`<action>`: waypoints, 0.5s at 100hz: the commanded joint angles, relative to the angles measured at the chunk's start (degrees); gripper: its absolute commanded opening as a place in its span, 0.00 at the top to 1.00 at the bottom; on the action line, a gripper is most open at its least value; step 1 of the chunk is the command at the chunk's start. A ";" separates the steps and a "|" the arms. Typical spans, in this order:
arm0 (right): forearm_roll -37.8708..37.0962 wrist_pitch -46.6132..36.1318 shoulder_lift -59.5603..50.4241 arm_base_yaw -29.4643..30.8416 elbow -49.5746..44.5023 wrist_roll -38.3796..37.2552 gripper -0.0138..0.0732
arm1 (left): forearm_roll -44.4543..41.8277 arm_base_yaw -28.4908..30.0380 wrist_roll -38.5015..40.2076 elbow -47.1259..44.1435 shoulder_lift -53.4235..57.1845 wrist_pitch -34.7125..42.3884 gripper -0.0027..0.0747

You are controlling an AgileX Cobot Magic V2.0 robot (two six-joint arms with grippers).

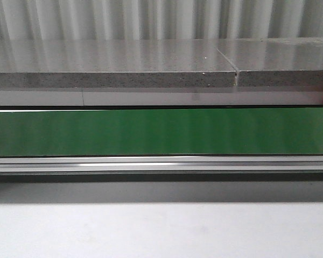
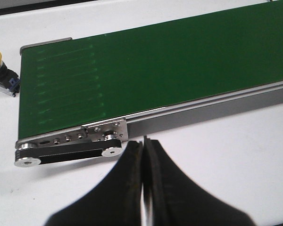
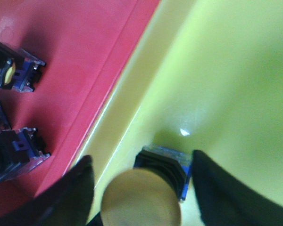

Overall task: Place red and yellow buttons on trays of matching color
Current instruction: 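Carry the yellow button into the yellow tray and release it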

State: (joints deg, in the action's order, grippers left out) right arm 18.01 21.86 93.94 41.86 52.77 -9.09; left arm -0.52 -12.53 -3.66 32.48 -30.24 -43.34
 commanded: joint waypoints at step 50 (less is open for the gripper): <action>-2.81 -1.76 -12.51 0.03 1.37 0.99 0.19 | 0.52 -0.46 0.63 1.60 -0.07 3.52 0.99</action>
State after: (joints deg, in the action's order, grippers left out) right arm 16.04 21.96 86.08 41.86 52.77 -8.67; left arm -0.52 -12.53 -3.66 32.48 -30.24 -43.34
